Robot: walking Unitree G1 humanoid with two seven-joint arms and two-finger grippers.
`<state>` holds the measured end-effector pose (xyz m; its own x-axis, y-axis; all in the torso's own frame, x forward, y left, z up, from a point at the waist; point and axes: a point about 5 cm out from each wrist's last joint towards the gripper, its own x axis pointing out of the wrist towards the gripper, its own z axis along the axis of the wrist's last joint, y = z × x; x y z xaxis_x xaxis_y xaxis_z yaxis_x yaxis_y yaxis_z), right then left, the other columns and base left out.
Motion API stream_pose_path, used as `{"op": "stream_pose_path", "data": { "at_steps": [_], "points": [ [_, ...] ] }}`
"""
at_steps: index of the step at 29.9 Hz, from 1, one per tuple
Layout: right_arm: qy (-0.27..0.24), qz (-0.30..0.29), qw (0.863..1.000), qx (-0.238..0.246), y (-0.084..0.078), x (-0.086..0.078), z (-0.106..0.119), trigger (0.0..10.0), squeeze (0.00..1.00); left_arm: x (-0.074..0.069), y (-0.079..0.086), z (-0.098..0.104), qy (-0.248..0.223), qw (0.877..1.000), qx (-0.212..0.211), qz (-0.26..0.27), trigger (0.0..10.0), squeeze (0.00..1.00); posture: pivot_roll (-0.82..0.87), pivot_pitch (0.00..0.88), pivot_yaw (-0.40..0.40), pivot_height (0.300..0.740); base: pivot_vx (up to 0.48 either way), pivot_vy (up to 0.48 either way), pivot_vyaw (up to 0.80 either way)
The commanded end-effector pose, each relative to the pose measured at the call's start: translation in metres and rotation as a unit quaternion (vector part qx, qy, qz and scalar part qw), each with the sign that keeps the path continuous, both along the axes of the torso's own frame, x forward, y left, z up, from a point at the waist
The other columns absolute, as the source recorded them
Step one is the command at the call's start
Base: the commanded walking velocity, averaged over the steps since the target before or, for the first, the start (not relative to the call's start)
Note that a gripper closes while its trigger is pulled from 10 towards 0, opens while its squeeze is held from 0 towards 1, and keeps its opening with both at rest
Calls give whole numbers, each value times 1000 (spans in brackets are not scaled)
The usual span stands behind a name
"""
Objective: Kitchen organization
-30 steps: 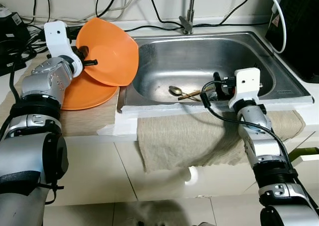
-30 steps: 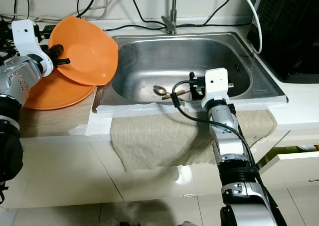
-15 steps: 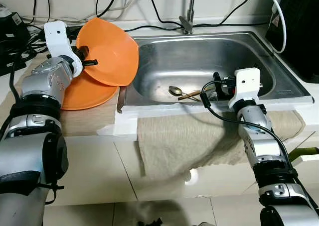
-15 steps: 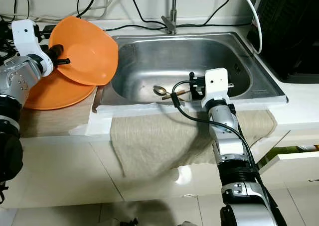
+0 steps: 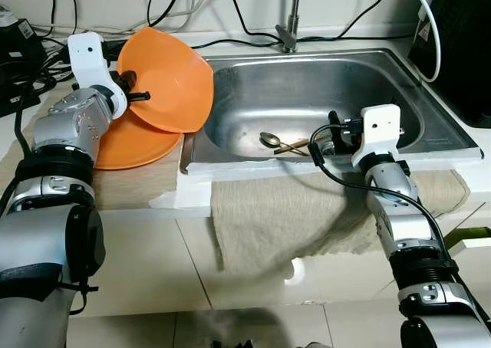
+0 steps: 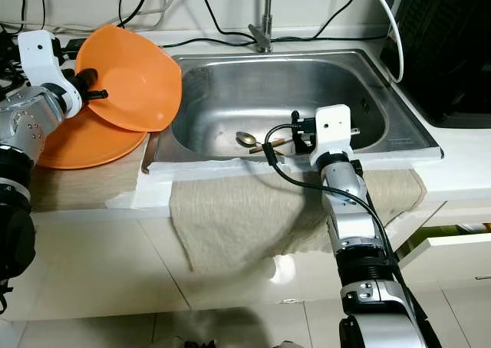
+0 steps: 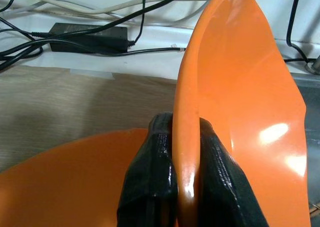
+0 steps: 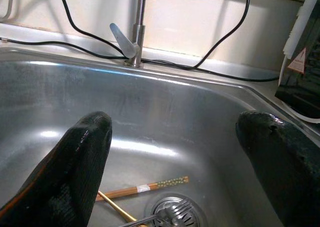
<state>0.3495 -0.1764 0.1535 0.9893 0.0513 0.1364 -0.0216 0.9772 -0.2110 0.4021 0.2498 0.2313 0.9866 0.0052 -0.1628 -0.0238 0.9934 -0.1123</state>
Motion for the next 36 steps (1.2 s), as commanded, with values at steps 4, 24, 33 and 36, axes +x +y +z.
{"op": "stream_pose_path", "data": {
  "at_steps": [4,24,33,36],
  "points": [
    [-10,0,1000,4,0,2,5,10000,0,-1,1,-11,32,999,10,5,0,0,-66,0,35,740,0,0,0],
    [-9,0,1000,4,0,1,3,10000,0,-2,1,-13,33,999,10,5,0,0,-65,0,36,740,0,0,0],
    [-9,0,1000,4,-1,0,3,10000,0,-2,1,-14,33,999,10,4,0,0,-68,0,33,740,0,0,0],
    [-9,0,1000,4,-1,0,3,10000,0,-2,0,-13,33,999,10,4,0,0,-70,0,33,740,0,0,0]
  ]
}}
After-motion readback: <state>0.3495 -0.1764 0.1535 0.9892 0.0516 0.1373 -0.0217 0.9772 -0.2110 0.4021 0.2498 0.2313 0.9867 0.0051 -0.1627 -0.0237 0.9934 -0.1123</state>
